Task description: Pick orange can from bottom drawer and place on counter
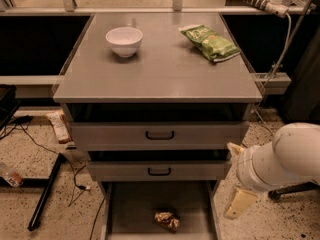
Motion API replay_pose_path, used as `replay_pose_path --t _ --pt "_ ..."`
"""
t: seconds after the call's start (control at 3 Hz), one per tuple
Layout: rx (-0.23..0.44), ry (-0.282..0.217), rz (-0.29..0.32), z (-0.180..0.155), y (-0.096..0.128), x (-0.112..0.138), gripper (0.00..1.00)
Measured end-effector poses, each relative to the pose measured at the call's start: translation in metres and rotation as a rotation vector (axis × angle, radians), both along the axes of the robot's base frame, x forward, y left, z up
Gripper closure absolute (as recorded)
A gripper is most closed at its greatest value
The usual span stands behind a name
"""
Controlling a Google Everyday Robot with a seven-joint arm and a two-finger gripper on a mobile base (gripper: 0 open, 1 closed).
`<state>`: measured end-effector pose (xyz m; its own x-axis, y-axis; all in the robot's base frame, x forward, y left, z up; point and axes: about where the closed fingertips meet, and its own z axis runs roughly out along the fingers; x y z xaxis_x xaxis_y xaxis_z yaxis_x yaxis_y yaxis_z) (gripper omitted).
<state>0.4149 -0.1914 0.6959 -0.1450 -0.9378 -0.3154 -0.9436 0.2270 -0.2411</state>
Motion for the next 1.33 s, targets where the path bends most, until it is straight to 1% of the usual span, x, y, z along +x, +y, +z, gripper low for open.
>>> replay_pose_path --t 0.33,0.67,1.0,1.33 --pt "-0.009 -0.093 -0.019 -0.040 -0.029 0.042 0.00" --pt "0.015 -0.158 -0.005 -0.079 -0.047 0.085 0.00" --pt "0.015 -0.158 -0.004 -0.079 -0.047 0.085 0.00" --pt "0.006 -0.168 0.078 -0.086 -0.033 0.078 0.00"
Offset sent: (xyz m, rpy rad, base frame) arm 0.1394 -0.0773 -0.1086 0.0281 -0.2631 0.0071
